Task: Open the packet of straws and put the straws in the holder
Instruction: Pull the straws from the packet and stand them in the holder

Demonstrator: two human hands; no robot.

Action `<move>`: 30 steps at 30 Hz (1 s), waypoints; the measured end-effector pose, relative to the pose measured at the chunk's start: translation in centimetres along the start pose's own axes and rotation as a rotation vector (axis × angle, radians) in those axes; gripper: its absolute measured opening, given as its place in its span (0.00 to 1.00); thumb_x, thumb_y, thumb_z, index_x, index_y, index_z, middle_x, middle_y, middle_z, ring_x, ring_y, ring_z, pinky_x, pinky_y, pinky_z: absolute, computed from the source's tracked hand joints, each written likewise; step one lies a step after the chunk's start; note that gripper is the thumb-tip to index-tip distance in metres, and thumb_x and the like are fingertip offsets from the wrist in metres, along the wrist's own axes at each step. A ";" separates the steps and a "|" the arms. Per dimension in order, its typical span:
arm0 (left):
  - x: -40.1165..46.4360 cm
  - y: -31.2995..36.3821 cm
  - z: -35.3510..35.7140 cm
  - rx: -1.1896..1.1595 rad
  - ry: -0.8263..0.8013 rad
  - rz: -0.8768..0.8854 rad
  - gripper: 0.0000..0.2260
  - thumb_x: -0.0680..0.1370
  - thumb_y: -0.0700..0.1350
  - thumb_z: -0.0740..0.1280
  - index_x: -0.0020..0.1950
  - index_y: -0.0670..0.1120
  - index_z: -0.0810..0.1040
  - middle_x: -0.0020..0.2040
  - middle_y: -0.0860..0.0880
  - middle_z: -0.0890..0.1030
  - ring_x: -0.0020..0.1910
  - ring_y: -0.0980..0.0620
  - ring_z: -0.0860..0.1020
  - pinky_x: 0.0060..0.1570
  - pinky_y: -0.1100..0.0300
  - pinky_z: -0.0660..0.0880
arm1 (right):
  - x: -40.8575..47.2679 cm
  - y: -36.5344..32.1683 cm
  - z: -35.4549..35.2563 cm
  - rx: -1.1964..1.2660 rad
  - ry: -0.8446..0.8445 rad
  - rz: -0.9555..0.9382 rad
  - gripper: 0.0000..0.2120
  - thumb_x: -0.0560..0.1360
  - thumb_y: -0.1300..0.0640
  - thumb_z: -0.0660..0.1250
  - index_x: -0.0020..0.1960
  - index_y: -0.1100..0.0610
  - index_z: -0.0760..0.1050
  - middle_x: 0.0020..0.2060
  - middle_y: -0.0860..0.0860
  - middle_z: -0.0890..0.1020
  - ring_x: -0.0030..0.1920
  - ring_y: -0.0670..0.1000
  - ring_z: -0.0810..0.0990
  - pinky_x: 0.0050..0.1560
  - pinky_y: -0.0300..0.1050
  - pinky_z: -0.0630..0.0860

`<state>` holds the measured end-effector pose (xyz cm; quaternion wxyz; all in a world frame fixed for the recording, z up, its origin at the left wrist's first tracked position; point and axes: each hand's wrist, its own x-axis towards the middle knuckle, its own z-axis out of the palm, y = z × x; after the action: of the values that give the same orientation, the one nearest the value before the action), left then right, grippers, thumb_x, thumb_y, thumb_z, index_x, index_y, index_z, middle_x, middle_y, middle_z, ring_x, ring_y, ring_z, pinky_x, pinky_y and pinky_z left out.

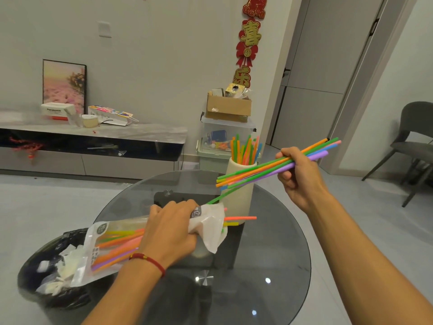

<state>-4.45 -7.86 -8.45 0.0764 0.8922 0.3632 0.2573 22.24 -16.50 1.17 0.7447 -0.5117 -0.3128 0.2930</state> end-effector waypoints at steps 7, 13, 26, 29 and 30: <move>0.7 0.9 0.5 0.004 0.104 0.036 0.13 0.68 0.45 0.70 0.43 0.55 0.67 0.36 0.57 0.70 0.38 0.52 0.69 0.48 0.52 0.67 | -0.8 1.6 1.8 -0.066 -0.066 0.001 0.14 0.79 0.56 0.69 0.35 0.58 0.81 0.28 0.52 0.79 0.21 0.45 0.72 0.19 0.33 0.68; 1.9 1.3 0.0 -0.073 0.134 0.037 0.19 0.66 0.46 0.70 0.55 0.54 0.72 0.44 0.56 0.75 0.42 0.53 0.67 0.47 0.53 0.62 | 0.1 -0.7 1.5 -0.088 0.050 -0.194 0.13 0.79 0.59 0.68 0.36 0.59 0.81 0.27 0.52 0.79 0.21 0.46 0.74 0.19 0.35 0.69; 5.8 2.7 -1.8 -0.077 0.188 0.025 0.24 0.67 0.49 0.73 0.60 0.56 0.69 0.51 0.56 0.77 0.51 0.51 0.74 0.50 0.53 0.63 | 5.8 -5.3 1.2 -0.472 0.288 -0.374 0.06 0.75 0.57 0.70 0.43 0.60 0.81 0.38 0.56 0.84 0.35 0.52 0.85 0.31 0.41 0.82; 6.8 3.2 -2.5 -0.094 0.180 0.016 0.25 0.67 0.48 0.74 0.61 0.56 0.69 0.52 0.55 0.76 0.52 0.51 0.73 0.50 0.54 0.61 | 6.7 -5.2 2.4 -0.579 0.247 -0.368 0.06 0.75 0.57 0.71 0.41 0.58 0.79 0.35 0.53 0.83 0.34 0.53 0.85 0.34 0.46 0.84; 7.0 3.3 -2.6 -0.101 0.178 0.014 0.25 0.67 0.47 0.74 0.62 0.55 0.69 0.52 0.55 0.77 0.52 0.51 0.73 0.50 0.54 0.61 | 6.8 -5.2 2.9 -0.615 0.230 -0.375 0.07 0.75 0.57 0.71 0.39 0.57 0.78 0.33 0.52 0.83 0.33 0.53 0.85 0.34 0.47 0.85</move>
<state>0.47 -5.58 -2.31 0.0869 0.8632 0.3490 0.3542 24.97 -11.25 8.00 0.6272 -0.6747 -0.3888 -0.0154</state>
